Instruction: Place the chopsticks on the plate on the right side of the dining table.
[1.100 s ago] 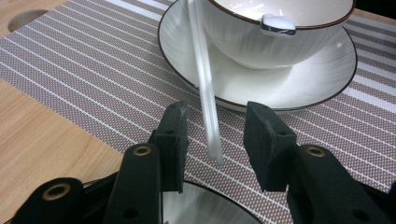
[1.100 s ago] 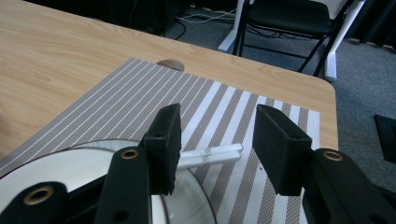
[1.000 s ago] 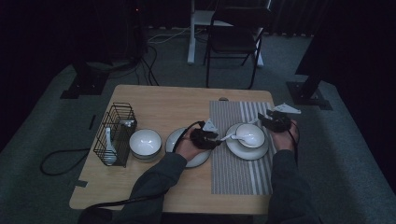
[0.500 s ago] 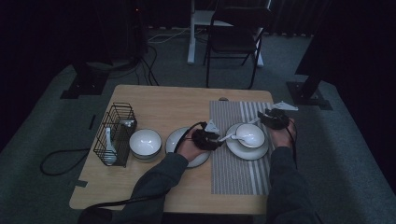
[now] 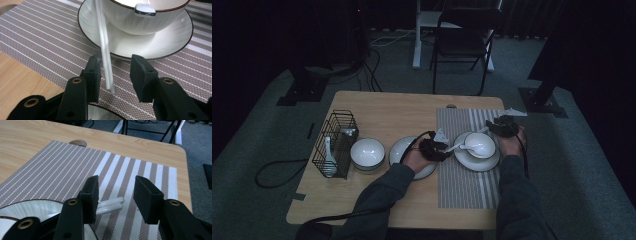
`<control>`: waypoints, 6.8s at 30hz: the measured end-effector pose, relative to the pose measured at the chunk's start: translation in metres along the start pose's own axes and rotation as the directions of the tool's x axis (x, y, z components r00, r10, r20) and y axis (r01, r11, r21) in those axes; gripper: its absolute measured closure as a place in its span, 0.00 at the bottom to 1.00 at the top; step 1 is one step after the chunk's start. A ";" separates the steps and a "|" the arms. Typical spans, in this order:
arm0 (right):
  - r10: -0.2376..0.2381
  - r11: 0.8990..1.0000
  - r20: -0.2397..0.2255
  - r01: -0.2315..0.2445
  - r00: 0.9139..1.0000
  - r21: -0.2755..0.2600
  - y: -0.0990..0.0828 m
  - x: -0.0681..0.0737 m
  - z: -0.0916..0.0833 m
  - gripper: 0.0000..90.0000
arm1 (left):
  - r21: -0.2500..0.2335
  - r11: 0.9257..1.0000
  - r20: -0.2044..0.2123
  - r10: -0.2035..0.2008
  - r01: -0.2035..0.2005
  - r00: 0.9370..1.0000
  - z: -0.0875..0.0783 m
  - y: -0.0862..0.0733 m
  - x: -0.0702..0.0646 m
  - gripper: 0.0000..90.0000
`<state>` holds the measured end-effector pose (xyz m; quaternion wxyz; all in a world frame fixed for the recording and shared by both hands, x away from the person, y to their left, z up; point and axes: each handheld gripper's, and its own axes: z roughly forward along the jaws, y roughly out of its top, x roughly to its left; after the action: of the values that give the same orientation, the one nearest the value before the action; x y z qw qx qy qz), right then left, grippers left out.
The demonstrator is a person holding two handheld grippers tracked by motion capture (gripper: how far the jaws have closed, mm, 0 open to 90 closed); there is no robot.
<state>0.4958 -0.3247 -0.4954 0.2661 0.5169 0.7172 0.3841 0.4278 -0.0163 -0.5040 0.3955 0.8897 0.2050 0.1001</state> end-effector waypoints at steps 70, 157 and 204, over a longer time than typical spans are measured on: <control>-0.016 0.991 0.048 0.010 0.999 0.137 -0.004 -0.001 0.014 0.58 | 0.105 0.992 -0.067 -0.057 0.064 0.996 0.021 0.013 0.013 0.89; -0.019 0.988 0.068 0.008 0.998 0.153 -0.020 -0.019 -0.015 0.56 | 0.113 0.976 -0.149 -0.171 0.188 0.974 0.030 0.014 0.040 0.83; -0.018 0.989 0.075 0.007 0.997 0.151 -0.022 -0.021 -0.016 0.56 | 0.124 0.969 -0.243 -0.180 0.215 0.953 0.020 0.007 0.046 0.92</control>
<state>0.4782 -0.3527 -0.5044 0.2558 0.5454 0.7367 0.3072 0.4781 -0.0135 -0.5110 0.3095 0.8742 0.3443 0.1465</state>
